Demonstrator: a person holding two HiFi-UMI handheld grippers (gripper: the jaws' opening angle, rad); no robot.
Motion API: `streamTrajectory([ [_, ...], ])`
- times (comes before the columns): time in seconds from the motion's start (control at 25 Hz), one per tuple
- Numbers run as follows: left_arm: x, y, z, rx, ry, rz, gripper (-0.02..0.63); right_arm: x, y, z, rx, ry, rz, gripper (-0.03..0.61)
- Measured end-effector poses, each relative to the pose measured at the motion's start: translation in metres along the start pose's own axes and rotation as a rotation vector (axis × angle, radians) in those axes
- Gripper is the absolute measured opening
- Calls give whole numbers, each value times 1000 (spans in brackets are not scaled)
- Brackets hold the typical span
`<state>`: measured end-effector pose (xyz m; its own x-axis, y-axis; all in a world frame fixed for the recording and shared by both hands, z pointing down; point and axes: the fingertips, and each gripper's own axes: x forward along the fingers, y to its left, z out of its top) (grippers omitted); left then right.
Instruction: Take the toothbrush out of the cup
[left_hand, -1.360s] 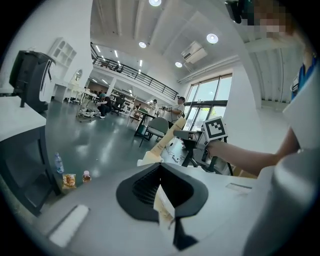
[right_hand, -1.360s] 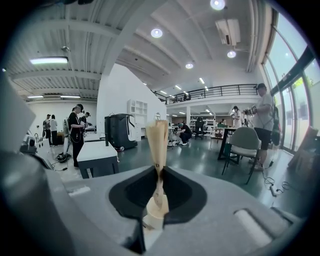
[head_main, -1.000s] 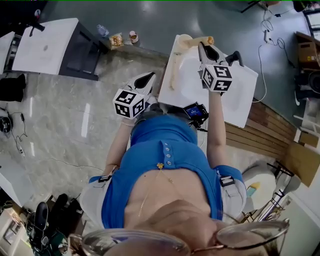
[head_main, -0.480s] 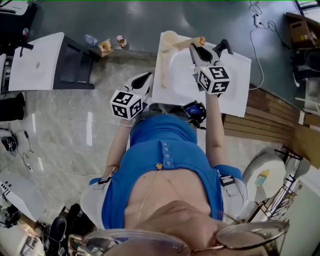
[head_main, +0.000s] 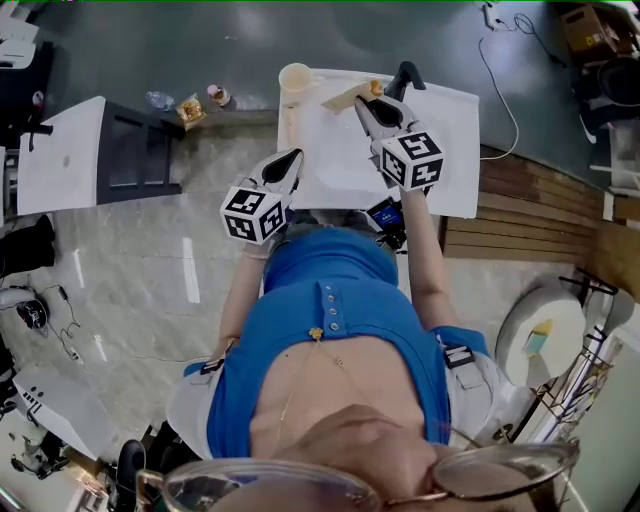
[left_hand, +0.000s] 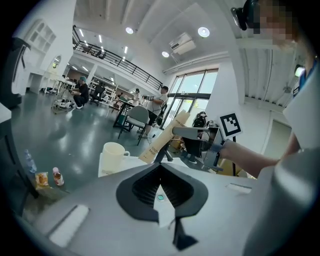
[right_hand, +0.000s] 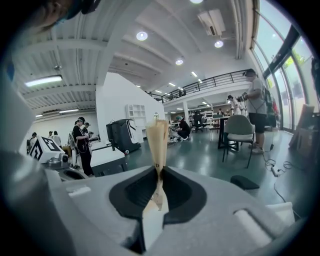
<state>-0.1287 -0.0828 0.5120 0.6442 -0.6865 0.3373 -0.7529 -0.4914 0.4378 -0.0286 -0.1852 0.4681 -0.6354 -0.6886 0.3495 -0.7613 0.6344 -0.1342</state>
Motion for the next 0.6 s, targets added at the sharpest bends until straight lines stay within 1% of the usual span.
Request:
streamTrajectory([
  [0.4,40,-45,-10,5,28,-12,2,-35,-29,-20,20,33,71,35],
  [0.6,54,-62,-15,10,45,-18,2,-53,-40,-35,19,66,86,35],
])
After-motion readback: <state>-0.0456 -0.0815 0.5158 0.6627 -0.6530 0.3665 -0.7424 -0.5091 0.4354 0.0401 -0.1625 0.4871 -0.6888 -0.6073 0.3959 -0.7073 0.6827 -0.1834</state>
